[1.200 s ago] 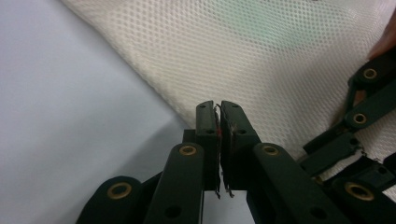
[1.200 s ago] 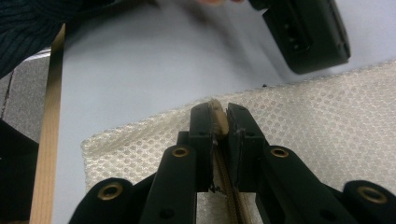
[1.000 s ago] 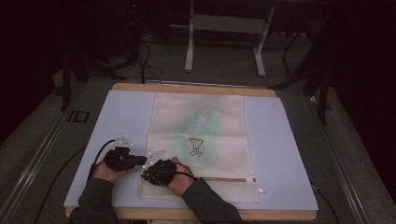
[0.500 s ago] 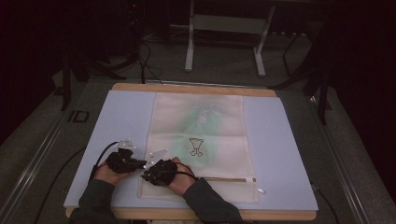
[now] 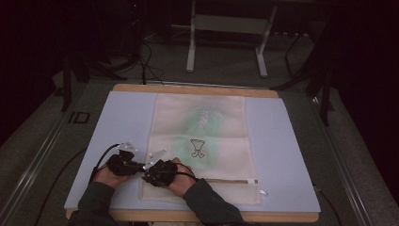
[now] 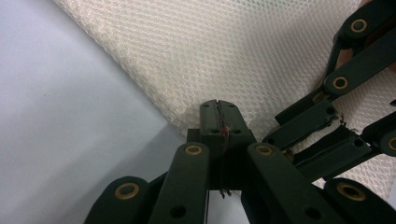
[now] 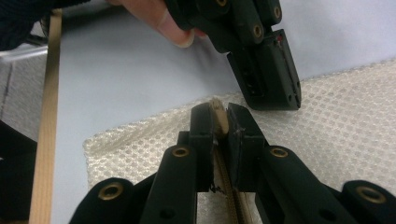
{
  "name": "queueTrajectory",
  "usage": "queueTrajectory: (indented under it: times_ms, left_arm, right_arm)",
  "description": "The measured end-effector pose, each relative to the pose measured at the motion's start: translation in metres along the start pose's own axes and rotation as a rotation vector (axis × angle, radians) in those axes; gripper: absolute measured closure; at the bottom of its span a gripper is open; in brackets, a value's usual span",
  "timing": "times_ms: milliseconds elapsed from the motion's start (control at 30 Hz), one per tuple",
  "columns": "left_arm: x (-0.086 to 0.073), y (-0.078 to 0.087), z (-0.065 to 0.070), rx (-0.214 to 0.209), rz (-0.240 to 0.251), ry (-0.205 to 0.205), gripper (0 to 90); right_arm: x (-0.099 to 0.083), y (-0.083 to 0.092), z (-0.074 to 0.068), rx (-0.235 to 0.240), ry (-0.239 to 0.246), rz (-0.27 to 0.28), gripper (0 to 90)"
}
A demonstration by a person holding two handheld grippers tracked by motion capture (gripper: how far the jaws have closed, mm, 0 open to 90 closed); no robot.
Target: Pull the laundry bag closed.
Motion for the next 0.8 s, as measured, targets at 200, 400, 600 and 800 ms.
queueTrajectory:
  times_ms: [200,400,600,800]
  left_arm:
    - [0.0002,-0.0002,0.0022,0.020,-0.003,-0.017,90.0]
    - [0.0011,-0.0001,0.0036,0.038,-0.014,-0.032,90.0]
    - [0.0016,-0.0002,0.0047,0.052,-0.020,-0.043,90.0]
    - [0.0012,-0.0002,0.0037,0.041,-0.015,-0.034,90.0]
  right_arm:
    - [-0.0019,0.0014,-0.0019,-0.017,0.023,-0.002,82.1]
    - [-0.0025,0.0026,-0.0035,-0.034,0.048,-0.012,82.3]
    - [-0.0040,0.0054,-0.0025,-0.040,0.072,-0.029,82.4]
    - [-0.0071,0.0091,-0.0026,-0.051,0.078,-0.042,82.4]
Point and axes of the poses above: each handheld gripper's, and its own axes: y roughly backward along the jaws, x roughly out of its top, z roughly to its right, the point moved 2 cm from there along -y, roughly forward along the jaws, and after that the axes turned 4 degrees about -z, right-handed, at the moved point
